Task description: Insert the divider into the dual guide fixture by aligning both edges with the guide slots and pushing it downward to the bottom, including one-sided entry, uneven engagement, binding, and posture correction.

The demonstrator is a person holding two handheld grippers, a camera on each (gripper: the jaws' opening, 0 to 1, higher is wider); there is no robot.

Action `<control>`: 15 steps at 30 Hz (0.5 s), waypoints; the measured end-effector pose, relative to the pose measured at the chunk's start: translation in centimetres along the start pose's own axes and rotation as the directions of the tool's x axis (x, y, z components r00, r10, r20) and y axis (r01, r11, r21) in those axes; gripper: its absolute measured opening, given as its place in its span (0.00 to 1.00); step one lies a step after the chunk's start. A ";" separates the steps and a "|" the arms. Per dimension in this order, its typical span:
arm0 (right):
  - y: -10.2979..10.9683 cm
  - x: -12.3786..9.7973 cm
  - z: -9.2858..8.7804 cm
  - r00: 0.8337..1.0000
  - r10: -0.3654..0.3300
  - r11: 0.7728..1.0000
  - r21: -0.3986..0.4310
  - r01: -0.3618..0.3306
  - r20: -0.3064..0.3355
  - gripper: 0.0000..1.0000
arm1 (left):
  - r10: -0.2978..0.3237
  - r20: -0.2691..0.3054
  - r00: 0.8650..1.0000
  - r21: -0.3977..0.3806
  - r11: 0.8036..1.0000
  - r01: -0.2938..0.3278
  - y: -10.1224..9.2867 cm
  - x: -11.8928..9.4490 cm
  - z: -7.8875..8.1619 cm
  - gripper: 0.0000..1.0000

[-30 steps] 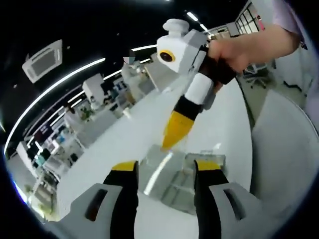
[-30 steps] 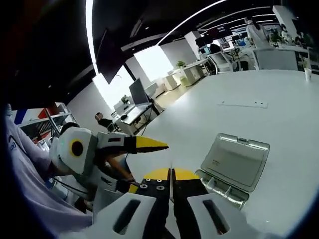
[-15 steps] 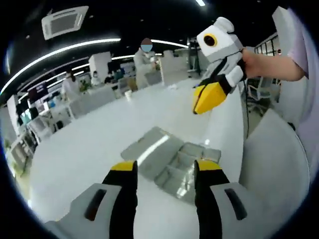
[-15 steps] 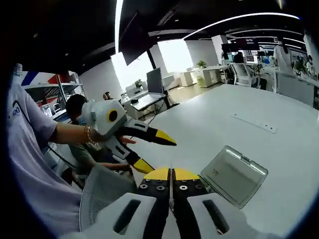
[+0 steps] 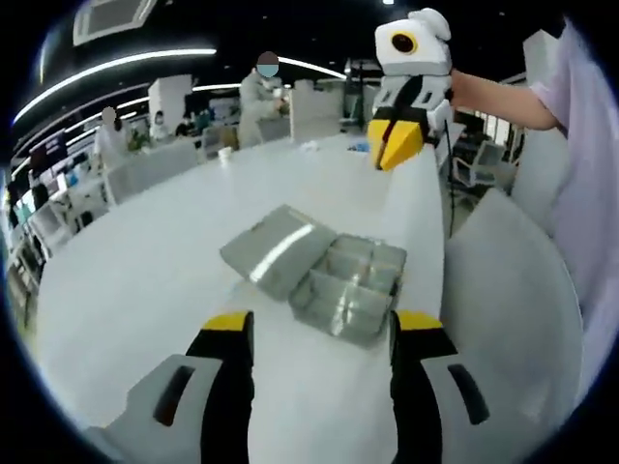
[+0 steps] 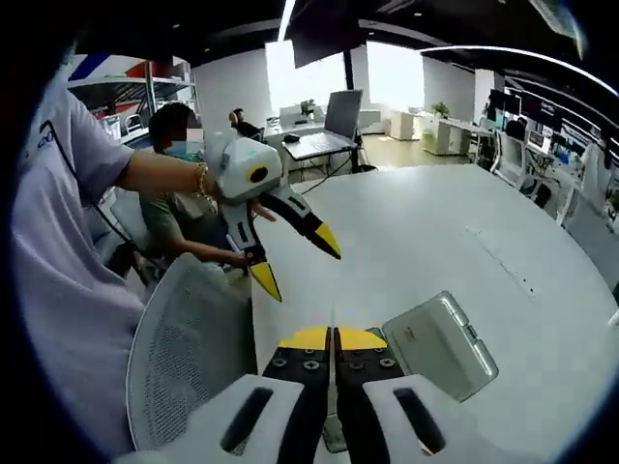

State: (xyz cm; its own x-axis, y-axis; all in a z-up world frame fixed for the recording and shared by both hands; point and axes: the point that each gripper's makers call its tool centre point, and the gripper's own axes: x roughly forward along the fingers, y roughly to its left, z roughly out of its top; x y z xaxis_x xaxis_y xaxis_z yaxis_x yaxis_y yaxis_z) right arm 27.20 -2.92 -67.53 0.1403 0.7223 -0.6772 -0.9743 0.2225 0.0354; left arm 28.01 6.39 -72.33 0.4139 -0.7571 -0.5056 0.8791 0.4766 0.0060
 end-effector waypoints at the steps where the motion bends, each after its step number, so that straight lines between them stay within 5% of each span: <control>1: 0.0 0.3 -0.2 1.000 0.005 1.000 -0.014 -0.006 -0.016 0.00 | -0.005 -0.003 1.000 0.005 1.000 0.005 0.1 -0.3 -0.1 0.56; 4: -0.1 1.5 -1.3 0.995 0.014 0.998 -0.058 -0.020 -0.096 0.00 | -0.006 -0.005 1.000 0.010 1.000 0.006 0.6 -1.0 -0.4 0.56; 15: -0.5 5.3 -2.3 0.971 0.058 0.991 -0.102 -0.084 -0.232 0.00 | -0.026 0.000 1.000 0.022 0.999 0.026 1.9 -2.8 -1.9 0.55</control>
State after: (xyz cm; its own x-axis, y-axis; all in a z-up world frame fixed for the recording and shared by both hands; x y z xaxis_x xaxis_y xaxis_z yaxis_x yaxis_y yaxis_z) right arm 27.98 -0.73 -72.79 0.0385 0.5626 -0.8258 -0.9955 0.0930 0.0169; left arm 28.11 10.27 -72.53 0.3907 -0.7690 -0.5059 0.8947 0.4465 0.0121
